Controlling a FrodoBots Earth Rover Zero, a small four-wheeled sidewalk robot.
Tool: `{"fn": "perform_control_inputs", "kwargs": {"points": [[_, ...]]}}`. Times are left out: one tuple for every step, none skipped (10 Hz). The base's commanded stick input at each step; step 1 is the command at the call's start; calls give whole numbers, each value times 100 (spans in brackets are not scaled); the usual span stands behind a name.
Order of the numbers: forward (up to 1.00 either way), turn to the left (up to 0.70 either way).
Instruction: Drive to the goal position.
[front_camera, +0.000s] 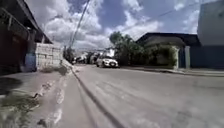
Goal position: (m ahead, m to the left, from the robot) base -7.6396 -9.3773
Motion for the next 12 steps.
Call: {"fn": "perform_control_inputs", "kwargs": {"points": [[0,-70],[0,-70],[0,-70],[0,-70],[0,-70],[0,-70],[0,-70],[0,-70],[0,-70],[0,-70],[0,-70],[1,-70]]}}
